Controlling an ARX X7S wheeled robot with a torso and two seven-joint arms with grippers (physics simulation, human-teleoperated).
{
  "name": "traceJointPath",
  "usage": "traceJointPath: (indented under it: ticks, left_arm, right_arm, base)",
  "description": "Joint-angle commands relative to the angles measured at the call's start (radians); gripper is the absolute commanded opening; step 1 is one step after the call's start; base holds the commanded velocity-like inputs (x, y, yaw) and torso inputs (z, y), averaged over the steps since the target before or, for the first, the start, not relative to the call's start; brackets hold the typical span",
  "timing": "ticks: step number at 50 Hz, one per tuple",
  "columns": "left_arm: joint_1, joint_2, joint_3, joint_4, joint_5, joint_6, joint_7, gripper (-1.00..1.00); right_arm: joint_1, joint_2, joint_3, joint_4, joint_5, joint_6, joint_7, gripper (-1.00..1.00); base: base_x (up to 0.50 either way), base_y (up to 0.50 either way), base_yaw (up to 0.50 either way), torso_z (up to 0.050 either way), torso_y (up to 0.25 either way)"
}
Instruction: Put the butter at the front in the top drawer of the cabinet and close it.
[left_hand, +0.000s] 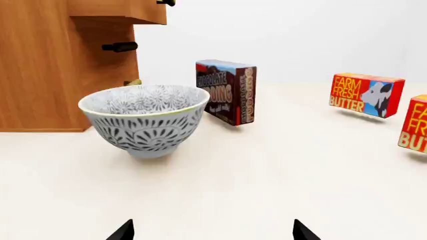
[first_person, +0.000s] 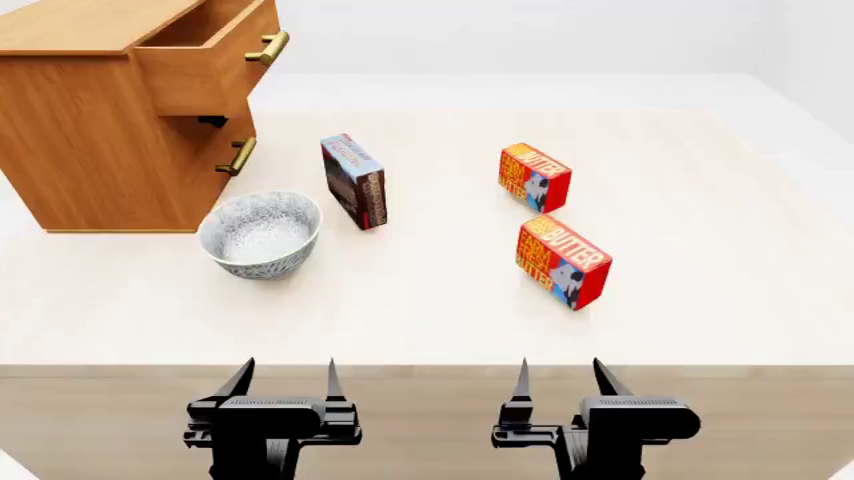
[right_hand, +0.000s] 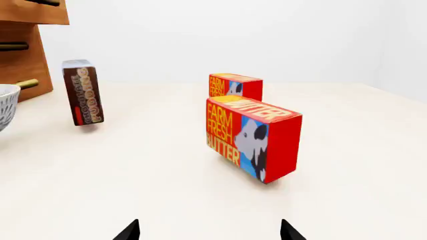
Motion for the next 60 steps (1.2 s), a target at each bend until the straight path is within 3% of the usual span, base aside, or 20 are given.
traceJointPath:
  ticks: [1,10,12,15,20,24,27,31,35,41,43,46,48,53,60]
  left_arm:
    - [-0.001,-0.017,0.018,-0.004,-0.014,0.003,-0.018,1.0]
    - [-0.005,-0.05,0.053,0.098,-0.016,0.154,-0.049,1.0]
    - [-0.031,-0.058,0.055,0.182,-0.019,0.109,-0.053,1.0]
    - [-0.113,-0.065,0.047,0.334,-0.059,-0.112,-0.059,1.0]
    - [-0.436,-0.111,0.035,0.595,-0.158,-0.741,-0.052,1.0]
    - [-0.724,-0.148,0.031,0.633,-0.213,-1.101,-0.035,1.0]
    - [-0.925,-0.16,0.022,0.58,-0.238,-1.28,-0.025,1.0]
    - [-1.173,-0.171,0.035,0.423,-0.239,-1.361,-0.013,1.0]
    - [-1.413,-0.174,0.061,0.158,-0.229,-1.362,0.01,1.0]
    - [-1.732,-0.191,0.195,-0.29,-0.189,-1.236,0.09,1.0]
    - [-1.831,-0.181,0.232,-0.445,-0.172,-1.168,0.114,1.0]
    - [-1.977,-0.153,0.267,-0.68,-0.147,-1.054,0.141,1.0]
    - [-2.055,-0.131,0.284,-0.826,-0.133,-0.976,0.152,1.0]
    - [-2.15,-0.097,0.291,-1.025,-0.121,-0.857,0.155,1.0]
    - [-2.145,-0.098,0.282,-1.012,-0.129,-0.847,0.144,1.0]
  right_arm:
    - [-0.001,0.015,-0.018,0.001,0.021,-0.004,0.019,1.0]
    - [-0.02,0.052,-0.063,-0.055,0.052,-0.121,0.026,1.0]
    - [-0.021,0.064,-0.07,-0.136,0.042,-0.102,0.031,1.0]
    - [0.008,0.089,-0.081,-0.284,0.014,0.024,0.035,1.0]
    - [0.205,0.14,-0.082,-0.564,-0.015,0.53,0.0,1.0]
    - [0.407,0.164,-0.074,-0.661,-0.009,0.879,-0.026,1.0]
    - [0.541,0.169,-0.051,-0.687,0.029,1.081,-0.071,1.0]
    - [0.707,0.167,-0.009,-0.699,0.067,1.287,-0.104,1.0]
    - [0.854,0.165,0.024,-0.681,0.095,1.451,-0.13,1.0]
    - [0.974,0.17,0.044,-0.675,0.14,1.57,-0.133,1.0]
    - [0.995,0.196,0.072,-0.658,0.286,1.57,-0.032,1.0]
    - [1.041,0.276,0.135,-0.615,0.726,1.57,0.299,1.0]
    - [1.061,0.294,0.168,-0.596,0.881,1.569,0.415,1.0]
    - [1.072,0.295,0.217,-0.593,0.993,1.556,0.477,1.0]
    - [1.069,0.294,0.227,-0.597,1.052,1.53,0.481,1.0]
  base:
    - [0.0,0.0,0.0,0.0,0.0]
    - [0.0,0.0,0.0,0.0,0.0]
    - [0.0,0.0,0.0,0.0,0.0]
    - [0.0,0.0,0.0,0.0,0.0]
    - [0.0,0.0,0.0,0.0,0.0]
    - [0.0,0.0,0.0,0.0,0.0]
    - [0.0,0.0,0.0,0.0,0.0]
    - [0.0,0.0,0.0,0.0,0.0]
    - [0.0,0.0,0.0,0.0,0.0]
    - [0.0,0.0,0.0,0.0,0.0]
    - [0.0,0.0,0.0,0.0,0.0]
    - [0.0,0.0,0.0,0.0,0.0]
    - [0.0,0.0,0.0,0.0,0.0]
    - [0.37,0.0,0.0,0.0,0.0]
    - [0.5,0.0,0.0,0.0,0.0]
